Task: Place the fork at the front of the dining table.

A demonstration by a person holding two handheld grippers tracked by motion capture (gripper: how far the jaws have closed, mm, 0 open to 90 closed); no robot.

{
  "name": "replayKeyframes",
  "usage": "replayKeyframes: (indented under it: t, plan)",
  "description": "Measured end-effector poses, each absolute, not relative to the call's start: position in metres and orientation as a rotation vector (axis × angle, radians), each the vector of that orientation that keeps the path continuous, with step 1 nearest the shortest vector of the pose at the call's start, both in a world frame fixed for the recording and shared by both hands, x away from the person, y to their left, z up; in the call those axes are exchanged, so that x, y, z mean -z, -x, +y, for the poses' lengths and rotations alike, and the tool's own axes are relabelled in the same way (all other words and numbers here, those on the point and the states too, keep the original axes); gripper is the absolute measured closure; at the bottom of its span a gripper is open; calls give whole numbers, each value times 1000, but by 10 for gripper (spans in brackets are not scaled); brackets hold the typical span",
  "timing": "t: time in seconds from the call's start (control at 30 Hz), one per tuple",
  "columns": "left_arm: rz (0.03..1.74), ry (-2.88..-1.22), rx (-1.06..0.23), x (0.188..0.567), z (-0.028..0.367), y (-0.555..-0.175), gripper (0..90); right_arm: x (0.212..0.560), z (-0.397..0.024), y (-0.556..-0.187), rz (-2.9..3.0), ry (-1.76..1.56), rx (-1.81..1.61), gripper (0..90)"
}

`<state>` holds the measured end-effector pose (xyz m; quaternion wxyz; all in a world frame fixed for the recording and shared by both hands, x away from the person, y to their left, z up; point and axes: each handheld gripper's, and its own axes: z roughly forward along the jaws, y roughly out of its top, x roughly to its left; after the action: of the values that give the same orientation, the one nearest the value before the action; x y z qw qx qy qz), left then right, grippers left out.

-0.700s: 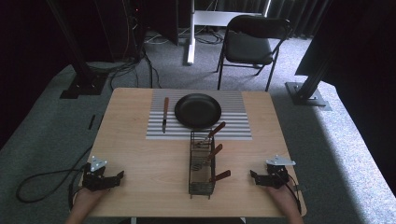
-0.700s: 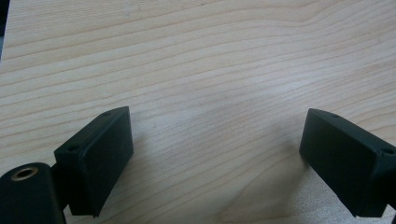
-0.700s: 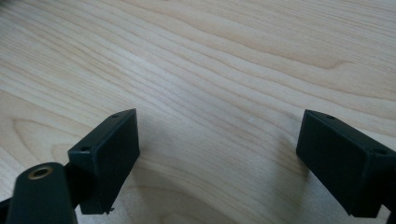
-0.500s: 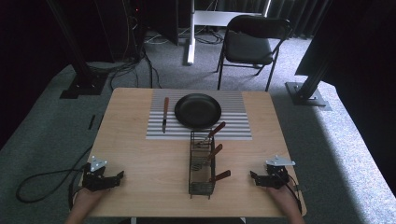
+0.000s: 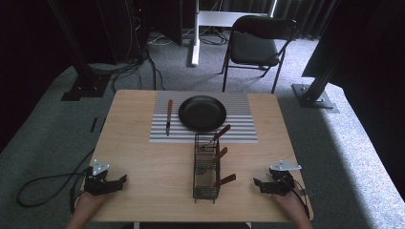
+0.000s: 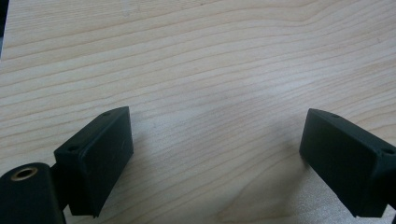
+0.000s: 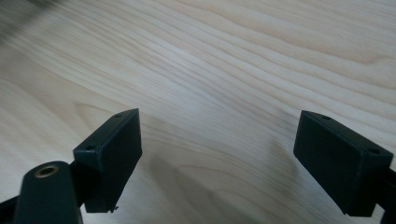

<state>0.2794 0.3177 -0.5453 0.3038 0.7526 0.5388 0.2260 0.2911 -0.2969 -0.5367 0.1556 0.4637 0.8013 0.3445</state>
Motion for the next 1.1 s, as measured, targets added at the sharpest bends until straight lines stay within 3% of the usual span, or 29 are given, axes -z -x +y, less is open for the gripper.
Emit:
replayKeyframes:
  t: [0.57,1.1]
  plan:
    - [1428,-1992,-599,545,318,-279,95,475,-263,-280,2285,-1164,-1223,167]
    - [1427,-1993,-600,545,318,-279,95,443,-243,-310,2211,-1120,-1323,192]
